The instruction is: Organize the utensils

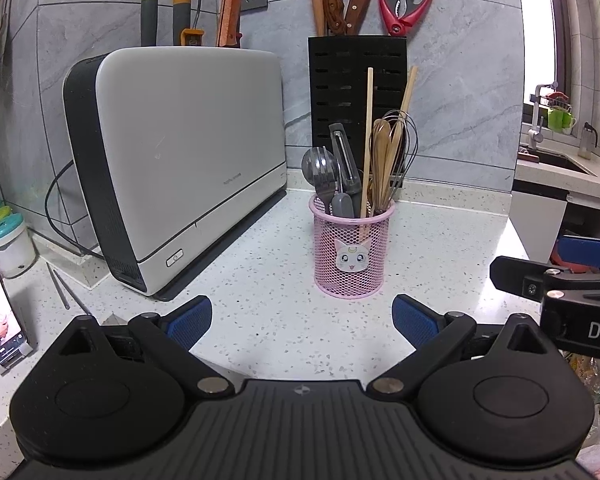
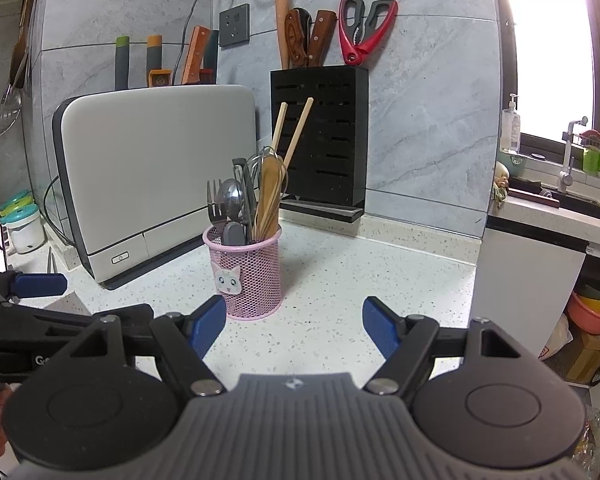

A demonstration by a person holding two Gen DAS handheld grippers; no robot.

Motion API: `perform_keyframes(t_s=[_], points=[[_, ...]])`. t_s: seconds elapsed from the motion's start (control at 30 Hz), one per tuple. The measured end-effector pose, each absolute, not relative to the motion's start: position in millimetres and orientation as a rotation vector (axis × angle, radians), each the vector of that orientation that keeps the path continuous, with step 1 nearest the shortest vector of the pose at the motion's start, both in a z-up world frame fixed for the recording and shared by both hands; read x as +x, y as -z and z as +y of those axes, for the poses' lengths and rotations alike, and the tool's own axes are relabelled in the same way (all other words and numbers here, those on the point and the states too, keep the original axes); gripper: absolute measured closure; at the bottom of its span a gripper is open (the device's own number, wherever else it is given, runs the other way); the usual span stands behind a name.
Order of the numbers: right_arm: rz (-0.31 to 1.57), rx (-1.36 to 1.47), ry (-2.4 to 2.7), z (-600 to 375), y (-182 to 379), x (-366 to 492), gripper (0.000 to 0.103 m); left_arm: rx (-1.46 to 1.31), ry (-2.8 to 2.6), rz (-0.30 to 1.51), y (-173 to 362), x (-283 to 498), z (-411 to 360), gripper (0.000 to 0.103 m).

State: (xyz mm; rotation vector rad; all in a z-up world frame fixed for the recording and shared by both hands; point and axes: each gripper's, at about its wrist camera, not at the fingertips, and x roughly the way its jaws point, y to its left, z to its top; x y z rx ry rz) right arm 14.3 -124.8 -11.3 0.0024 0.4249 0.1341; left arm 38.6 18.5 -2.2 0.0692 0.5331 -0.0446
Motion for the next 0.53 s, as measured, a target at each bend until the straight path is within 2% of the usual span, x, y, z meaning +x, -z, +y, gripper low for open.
perform_keyframes(t_s=[0.53], points=[[0.436, 0.007, -0.133, -125.5, 14.1, 16.4, 0.029, 0.068, 0.041, 0.535, 4.5, 39.5, 17.5, 0.0]])
